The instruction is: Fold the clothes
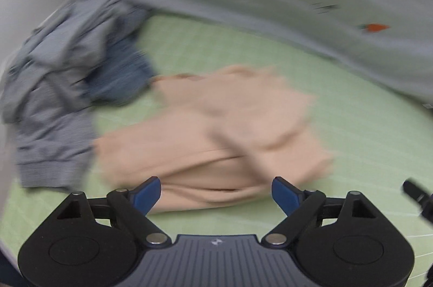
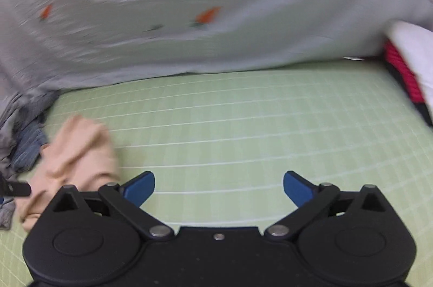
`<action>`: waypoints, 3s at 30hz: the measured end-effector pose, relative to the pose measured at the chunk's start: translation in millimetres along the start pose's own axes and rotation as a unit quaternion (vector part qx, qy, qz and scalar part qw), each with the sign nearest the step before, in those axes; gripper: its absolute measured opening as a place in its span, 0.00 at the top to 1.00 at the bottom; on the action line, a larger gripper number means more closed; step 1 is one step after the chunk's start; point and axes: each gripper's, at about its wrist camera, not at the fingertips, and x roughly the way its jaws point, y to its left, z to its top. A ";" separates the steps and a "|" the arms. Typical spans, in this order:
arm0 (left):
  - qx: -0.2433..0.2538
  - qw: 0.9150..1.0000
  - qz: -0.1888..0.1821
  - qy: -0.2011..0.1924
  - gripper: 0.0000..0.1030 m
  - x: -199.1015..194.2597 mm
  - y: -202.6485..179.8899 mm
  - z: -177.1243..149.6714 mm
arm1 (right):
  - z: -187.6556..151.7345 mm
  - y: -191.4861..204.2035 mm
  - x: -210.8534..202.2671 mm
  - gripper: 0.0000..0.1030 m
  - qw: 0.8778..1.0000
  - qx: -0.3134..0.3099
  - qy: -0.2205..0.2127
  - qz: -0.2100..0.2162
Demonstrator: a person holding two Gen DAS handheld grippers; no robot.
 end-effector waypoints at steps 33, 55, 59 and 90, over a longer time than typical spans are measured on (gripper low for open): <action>-0.032 0.999 -0.028 -0.002 0.13 -6.4 7.0 -8.8 | 62.8 -154.7 -57.9 0.92 0.970 0.027 -0.123 -0.207; 0.070 0.995 -0.038 0.062 0.13 47.9 -95.9 3.6 | -7.4 -58.0 75.7 0.43 0.997 0.048 0.067 -0.001; 0.086 0.993 -0.044 0.067 0.13 52.2 -99.1 0.5 | -8.6 -69.4 57.9 0.90 0.998 0.044 0.052 -0.010; 0.265 0.951 -0.127 0.094 0.37 82.2 -169.3 -42.0 | -25.3 -82.5 55.9 0.52 0.990 0.086 0.113 -0.026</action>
